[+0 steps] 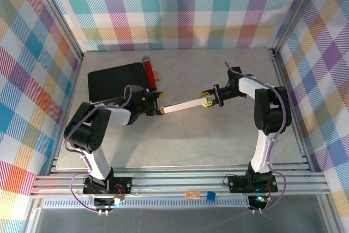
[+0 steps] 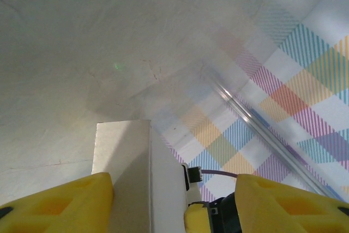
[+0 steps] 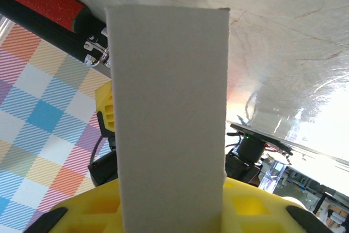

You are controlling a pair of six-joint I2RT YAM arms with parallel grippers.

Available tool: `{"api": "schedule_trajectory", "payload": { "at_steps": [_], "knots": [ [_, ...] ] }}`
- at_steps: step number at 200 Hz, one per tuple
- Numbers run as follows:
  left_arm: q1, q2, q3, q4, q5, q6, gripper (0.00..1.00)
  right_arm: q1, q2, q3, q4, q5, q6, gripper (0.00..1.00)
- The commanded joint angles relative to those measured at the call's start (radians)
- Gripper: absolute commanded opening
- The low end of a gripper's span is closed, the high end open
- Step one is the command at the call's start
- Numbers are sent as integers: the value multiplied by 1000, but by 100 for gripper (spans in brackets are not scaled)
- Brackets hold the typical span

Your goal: Fold the paper box

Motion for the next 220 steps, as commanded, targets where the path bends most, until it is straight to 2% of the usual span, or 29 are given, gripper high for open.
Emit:
{"api": "schedule_trajectory", "payload": {
  "at_steps": [1,25,64,79,108,142,178,220],
  "knots": [
    [-33,9,-6,107,52,-108,59,5,42,-2,30,-37,35,25],
    [-39,-11,-17,100,60,-130,57,-10,62,11,39,-43,43,24],
    [-8,-163,-41,-234,25,-42,65,-26,76,45,1,-48,21,23],
    [0,-174,-24,-290,17,-39,68,-27,75,40,3,-49,20,22],
    [-8,-98,18,-182,38,-109,72,-25,71,16,24,-52,33,20],
    [-40,-13,53,-53,34,-194,71,-26,65,1,31,-54,37,20],
    [-73,34,77,18,18,-249,62,-24,67,-3,49,-49,50,20],
    [-114,79,88,98,-4,-315,47,-20,79,-3,59,-42,55,20]
  ]
}}
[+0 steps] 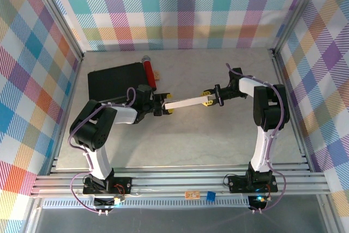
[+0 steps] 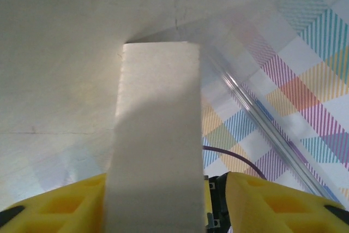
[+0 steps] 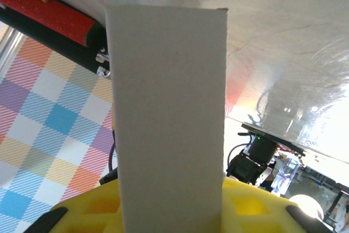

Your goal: Fold the paper box

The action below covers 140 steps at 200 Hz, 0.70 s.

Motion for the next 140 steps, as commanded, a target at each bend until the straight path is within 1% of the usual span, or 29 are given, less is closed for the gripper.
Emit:
{"api": "schedule_trajectory", "payload": {
  "at_steps": [1,44,57,62,86,96,104,114,121,140],
  "knots": [
    [-30,21,17,98,-8,-193,47,10,19,-15,6,-6,21,20],
    [-32,21,-11,153,-27,-234,13,9,29,-10,8,-3,16,20],
    [-32,18,-20,171,-37,-250,3,10,30,-7,0,1,10,24],
    [-32,16,-24,179,-39,-256,1,8,29,-5,-3,4,8,27],
    [-30,14,-21,165,-7,-300,0,5,23,13,-37,26,-19,38],
    [-29,8,-22,161,-3,-311,0,3,19,27,-58,37,-40,46],
    [-25,-7,-22,123,10,-319,0,1,15,45,-90,52,-68,52],
    [-19,-36,-19,58,12,-310,0,-5,4,69,-140,83,-113,61],
    [-15,-62,-15,7,12,-298,0,-11,-6,77,-159,102,-134,65],
    [8,-145,36,-291,47,-234,0,-36,-72,78,-182,186,-190,70]
  ]
}}
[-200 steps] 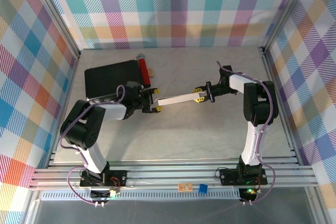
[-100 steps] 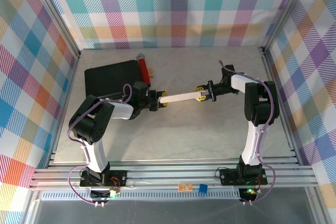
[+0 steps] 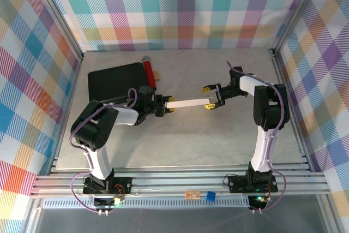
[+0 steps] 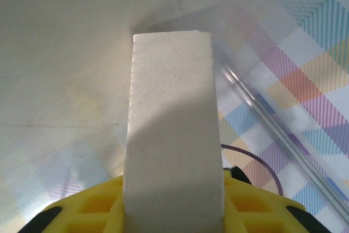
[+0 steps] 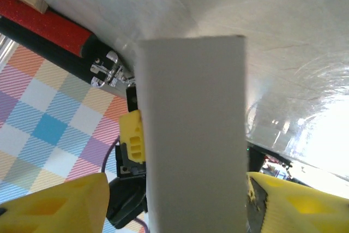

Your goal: Fold the paper box

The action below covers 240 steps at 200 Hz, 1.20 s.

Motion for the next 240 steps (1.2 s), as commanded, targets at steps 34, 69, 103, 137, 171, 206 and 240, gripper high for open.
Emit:
{"api": "schedule_trajectory", "payload": {
  "at_steps": [34,69,103,137,171,206,240],
  "knots": [
    [111,-213,206,-875,116,5,0,-48,-273,20,-103,290,-245,73],
    [168,-273,218,-1078,96,101,0,12,-493,-11,-78,534,-508,62],
    [189,-254,196,-1129,112,168,0,186,-662,-131,55,684,-887,45],
    [200,-231,193,-1175,107,221,0,302,-629,-140,29,635,-1126,35],
    [209,-213,180,-1173,91,221,0,343,-542,-54,-109,625,-1241,34],
    [212,-179,182,-1162,89,227,0,358,-513,-40,-179,639,-1280,37],
    [214,-168,185,-1160,84,230,0,402,-506,-48,-210,687,-1279,37]
  ]
}}
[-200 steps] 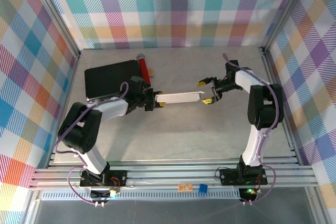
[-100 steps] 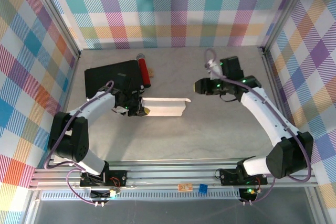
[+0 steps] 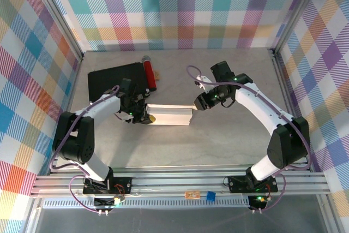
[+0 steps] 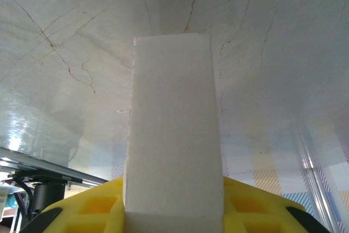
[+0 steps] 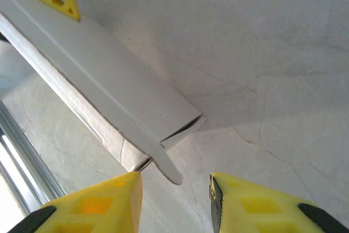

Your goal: Fold the paper box

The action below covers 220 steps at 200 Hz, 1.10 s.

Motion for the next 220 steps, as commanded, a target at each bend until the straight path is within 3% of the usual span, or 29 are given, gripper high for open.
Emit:
{"api": "schedule_trajectory", "payload": {
  "at_steps": [1,39,158,191,220],
  "knots": [
    [10,29,-14,-53,-57,19,0,34,3,17,-60,36,-43,37],
    [10,34,-8,-59,-57,24,0,50,19,26,-65,101,-34,32],
    [10,58,10,-50,-47,27,0,96,83,86,-81,119,20,7],
    [10,60,11,-50,-47,27,0,104,77,76,-76,129,66,0],
    [10,60,4,-40,-47,19,0,110,89,96,-98,135,169,0]
  ]
}}
